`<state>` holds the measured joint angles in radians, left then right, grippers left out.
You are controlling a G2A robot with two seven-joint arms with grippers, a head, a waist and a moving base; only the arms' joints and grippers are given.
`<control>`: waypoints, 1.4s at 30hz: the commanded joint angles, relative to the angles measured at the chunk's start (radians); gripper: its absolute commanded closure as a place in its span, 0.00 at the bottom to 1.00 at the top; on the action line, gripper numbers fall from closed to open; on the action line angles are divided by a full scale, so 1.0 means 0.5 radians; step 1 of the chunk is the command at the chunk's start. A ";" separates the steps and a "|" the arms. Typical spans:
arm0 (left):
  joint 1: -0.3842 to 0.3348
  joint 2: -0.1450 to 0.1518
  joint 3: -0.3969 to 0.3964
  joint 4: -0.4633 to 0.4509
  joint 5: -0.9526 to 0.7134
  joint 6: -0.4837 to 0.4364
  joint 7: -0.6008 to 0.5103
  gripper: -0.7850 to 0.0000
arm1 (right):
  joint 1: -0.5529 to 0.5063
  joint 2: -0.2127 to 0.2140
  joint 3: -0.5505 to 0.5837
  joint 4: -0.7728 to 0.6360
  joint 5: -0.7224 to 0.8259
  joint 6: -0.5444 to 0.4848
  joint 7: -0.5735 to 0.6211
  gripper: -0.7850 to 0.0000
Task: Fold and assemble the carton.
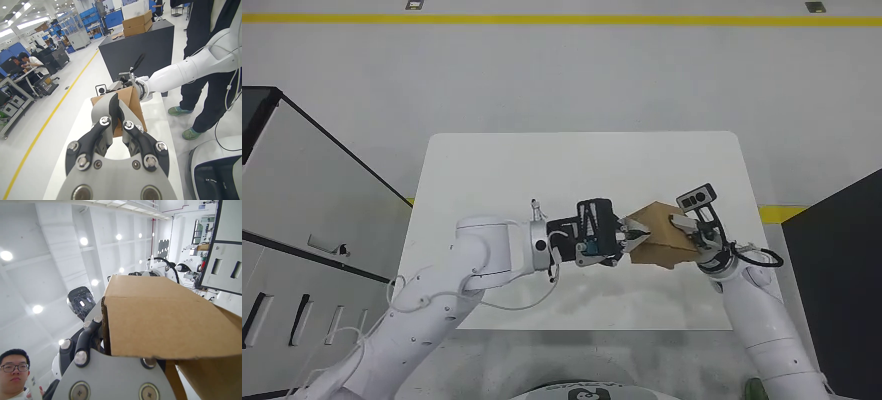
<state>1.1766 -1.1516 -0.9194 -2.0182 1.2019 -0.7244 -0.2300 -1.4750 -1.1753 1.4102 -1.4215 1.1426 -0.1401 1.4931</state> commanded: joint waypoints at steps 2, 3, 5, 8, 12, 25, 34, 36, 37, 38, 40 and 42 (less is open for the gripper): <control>-0.039 -0.007 0.031 -0.001 0.023 -0.017 -0.008 1.00 | 0.011 -0.002 -0.010 0.011 0.013 0.011 0.055 1.00; -0.049 -0.009 0.038 -0.001 0.030 -0.014 -0.009 1.00 | 0.014 -0.002 -0.015 0.012 0.011 0.012 0.077 1.00; -0.067 -0.013 0.047 -0.001 0.039 -0.011 -0.008 1.00 | 0.019 -0.004 -0.032 -0.007 0.016 0.013 0.086 1.00; -0.078 -0.015 0.054 -0.002 0.052 -0.012 -0.015 1.00 | 0.017 -0.002 -0.046 -0.034 0.031 0.007 0.086 1.00; -0.074 -0.013 0.048 -0.004 0.059 -0.011 -0.017 1.00 | 0.015 0.006 -0.051 -0.046 0.031 -0.006 0.086 1.00; -0.037 0.000 -0.009 -0.038 0.082 -0.020 0.004 1.00 | 0.021 0.026 -0.069 -0.067 0.091 -0.059 0.086 1.00; -0.037 0.003 -0.014 -0.068 0.085 -0.042 0.006 1.00 | 0.030 0.030 -0.099 -0.085 0.166 -0.110 0.086 1.00; -0.040 0.003 -0.014 -0.074 0.085 -0.048 0.005 1.00 | 0.035 0.031 -0.106 -0.086 0.182 -0.118 0.086 1.00; -0.040 0.003 -0.013 -0.077 0.083 -0.051 0.007 1.00 | 0.037 0.031 -0.108 -0.085 0.192 -0.123 0.086 1.00; -0.041 0.003 -0.012 -0.080 0.082 -0.056 0.007 1.00 | 0.040 0.031 -0.111 -0.086 0.200 -0.125 0.086 1.00; -0.045 0.003 -0.008 -0.082 0.085 -0.064 0.005 1.00 | 0.044 0.032 -0.115 -0.089 0.210 -0.131 0.086 1.00; -0.049 0.002 -0.003 -0.083 0.084 -0.071 0.005 1.00 | 0.046 0.032 -0.118 -0.093 0.220 -0.136 0.086 1.00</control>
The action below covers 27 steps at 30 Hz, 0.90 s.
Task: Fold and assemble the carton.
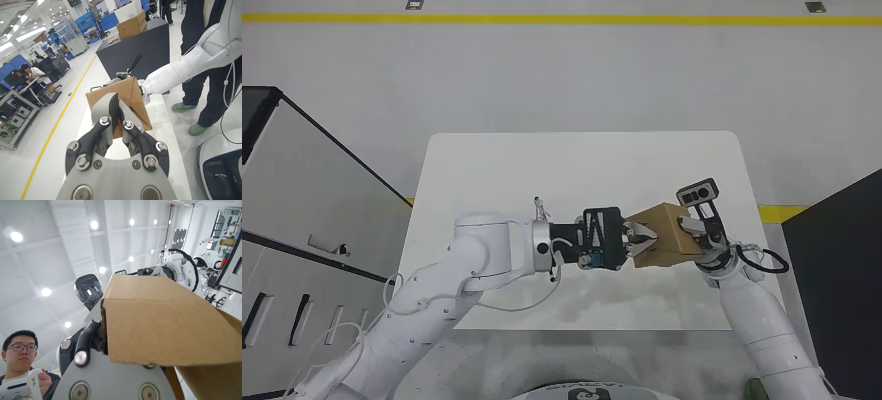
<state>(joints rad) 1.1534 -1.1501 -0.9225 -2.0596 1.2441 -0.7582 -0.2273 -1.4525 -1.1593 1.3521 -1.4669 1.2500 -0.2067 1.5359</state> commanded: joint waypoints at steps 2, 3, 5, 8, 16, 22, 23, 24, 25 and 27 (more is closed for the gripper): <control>-0.007 -0.001 0.008 -0.002 -0.002 -0.008 0.002 1.00 | 0.003 0.002 -0.005 -0.003 0.013 -0.007 0.000 1.00; -0.009 -0.002 0.010 -0.002 0.001 -0.008 0.001 1.00 | 0.005 0.002 -0.006 -0.006 0.017 -0.010 0.000 1.00; -0.014 -0.002 0.014 -0.002 0.004 -0.010 -0.002 1.00 | 0.006 0.004 -0.011 -0.008 0.020 -0.011 0.000 1.00; -0.019 -0.003 0.021 -0.004 0.007 -0.013 -0.005 1.00 | 0.007 0.006 -0.015 -0.010 0.028 -0.016 0.000 1.00; -0.033 -0.006 0.036 -0.012 0.018 -0.012 -0.006 1.00 | 0.011 0.014 -0.026 -0.017 0.038 -0.032 0.000 1.00; -0.047 -0.009 0.048 -0.008 0.025 -0.014 -0.006 1.00 | 0.015 0.019 -0.037 -0.018 0.041 -0.041 0.000 1.00; -0.049 -0.009 0.049 -0.007 0.029 -0.014 -0.007 1.00 | 0.016 0.020 -0.038 -0.017 0.039 -0.042 0.000 1.00; -0.051 -0.010 0.053 -0.006 0.030 -0.016 -0.006 1.00 | 0.017 0.021 -0.039 -0.016 0.040 -0.043 0.000 1.00; -0.053 -0.010 0.054 -0.003 0.031 -0.015 -0.004 1.00 | 0.018 0.022 -0.040 -0.015 0.041 -0.043 0.000 1.00; -0.056 -0.011 0.058 0.002 0.033 -0.014 -0.001 1.00 | 0.020 0.024 -0.044 -0.016 0.042 -0.043 0.000 1.00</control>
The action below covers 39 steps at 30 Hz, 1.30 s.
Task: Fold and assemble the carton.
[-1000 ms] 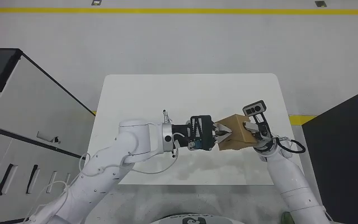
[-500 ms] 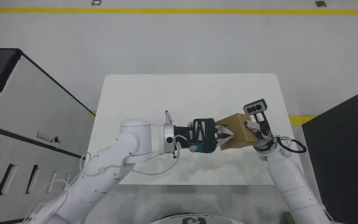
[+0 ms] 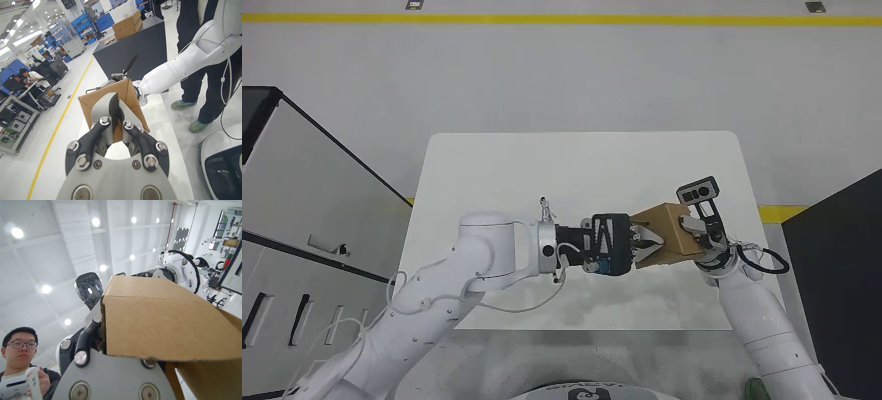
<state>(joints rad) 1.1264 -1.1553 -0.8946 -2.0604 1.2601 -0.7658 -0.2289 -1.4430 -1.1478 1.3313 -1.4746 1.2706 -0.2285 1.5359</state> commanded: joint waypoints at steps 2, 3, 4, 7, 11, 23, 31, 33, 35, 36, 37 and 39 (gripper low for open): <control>-0.005 -0.001 0.005 0.009 0.001 0.001 0.001 1.00 | 0.003 0.003 -0.005 0.001 0.003 0.000 0.000 1.00; -0.006 -0.002 0.006 0.011 0.001 0.001 0.000 1.00 | 0.004 0.004 -0.006 0.002 0.004 -0.001 0.000 1.00; -0.008 -0.002 0.006 0.012 0.000 0.001 0.000 1.00 | 0.005 0.005 -0.008 0.002 0.005 -0.002 0.000 1.00; -0.013 -0.003 0.010 0.016 -0.001 -0.002 0.001 1.00 | 0.010 0.007 -0.014 0.002 0.006 -0.006 0.000 1.00; -0.022 -0.005 0.018 0.022 0.000 -0.003 0.000 1.00 | 0.013 0.011 -0.020 0.005 0.011 -0.010 0.000 1.00; -0.016 -0.001 -0.027 0.026 -0.002 0.032 -0.013 1.00 | 0.019 0.024 -0.025 0.020 0.011 -0.022 0.000 1.00; 0.037 0.016 -0.096 -0.011 -0.003 0.026 -0.015 1.00 | 0.013 0.034 -0.021 0.014 0.016 -0.028 0.000 1.00; 0.045 0.018 -0.100 -0.019 -0.003 0.022 -0.017 1.00 | 0.013 0.036 -0.022 0.011 0.017 -0.030 0.000 1.00; 0.050 0.019 -0.102 -0.025 -0.004 0.020 -0.014 1.00 | 0.012 0.038 -0.023 0.009 0.019 -0.033 0.000 1.00; 0.053 0.019 -0.102 -0.028 -0.003 0.020 -0.015 1.00 | 0.012 0.039 -0.024 0.007 0.020 -0.034 0.000 1.00; 0.055 0.020 -0.100 -0.034 -0.004 0.018 -0.013 1.00 | 0.011 0.040 -0.025 0.005 0.020 -0.035 0.000 1.00; 0.058 0.019 -0.084 -0.042 -0.010 0.004 -0.007 1.00 | 0.008 0.042 -0.026 0.001 0.017 -0.036 0.000 1.00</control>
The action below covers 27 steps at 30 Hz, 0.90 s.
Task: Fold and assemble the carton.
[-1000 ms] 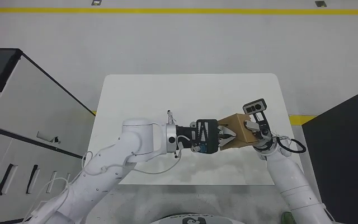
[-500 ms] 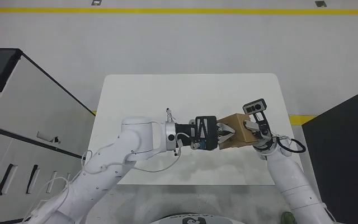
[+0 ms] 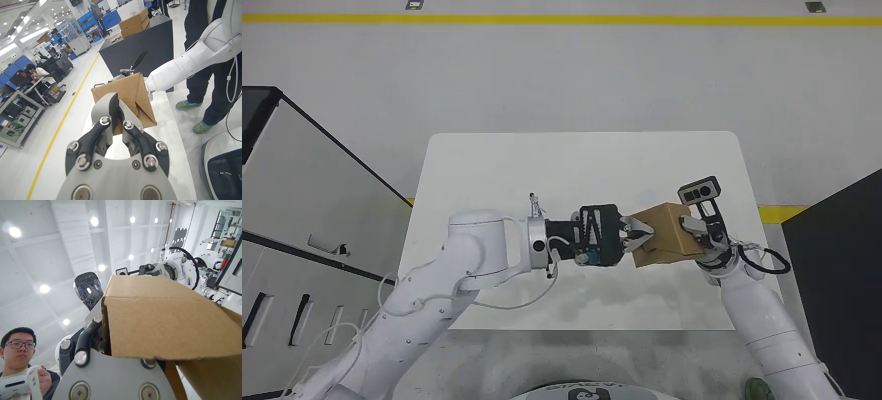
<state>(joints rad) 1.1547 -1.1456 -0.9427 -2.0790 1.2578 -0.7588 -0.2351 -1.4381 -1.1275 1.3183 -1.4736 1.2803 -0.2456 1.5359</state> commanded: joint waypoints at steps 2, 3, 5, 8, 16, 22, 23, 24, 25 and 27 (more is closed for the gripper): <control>-0.003 -0.004 0.037 -0.009 -0.007 -0.022 0.010 1.00 | -0.003 0.003 -0.002 -0.001 -0.007 -0.006 0.000 1.00; -0.006 -0.006 0.050 -0.011 -0.009 -0.021 0.014 1.00 | -0.004 0.003 -0.004 -0.003 -0.007 -0.008 0.000 1.00; -0.016 -0.010 0.069 -0.010 -0.007 -0.014 0.014 1.00 | -0.005 0.004 -0.008 -0.009 -0.008 -0.009 0.000 1.00; -0.030 -0.015 0.090 -0.009 -0.009 -0.011 0.015 1.00 | -0.009 0.005 -0.013 -0.018 -0.010 -0.015 0.000 1.00; -0.053 -0.021 0.115 -0.003 -0.006 -0.011 0.012 1.00 | -0.021 0.011 -0.021 -0.039 -0.019 -0.025 0.000 1.00; -0.059 -0.022 0.121 -0.001 -0.012 -0.015 -0.002 1.00 | -0.029 0.013 -0.031 -0.057 -0.019 -0.033 0.000 1.00; -0.060 -0.022 0.120 -0.003 -0.011 -0.015 -0.003 1.00 | -0.030 0.014 -0.032 -0.060 -0.019 -0.034 0.000 1.00; -0.060 -0.022 0.121 -0.003 -0.008 -0.015 -0.006 1.00 | -0.032 0.014 -0.033 -0.062 -0.019 -0.035 0.000 1.00; -0.059 -0.022 0.121 -0.002 -0.010 -0.016 -0.007 1.00 | -0.033 0.015 -0.033 -0.064 -0.018 -0.036 0.000 1.00; -0.058 -0.021 0.120 -0.004 -0.013 -0.016 -0.010 1.00 | -0.036 0.016 -0.035 -0.069 -0.019 -0.037 0.000 1.00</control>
<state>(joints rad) 1.1253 -1.1565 -0.8823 -2.0804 1.2525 -0.7666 -0.2393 -1.4554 -1.1199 1.3014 -1.5065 1.2711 -0.2640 1.5359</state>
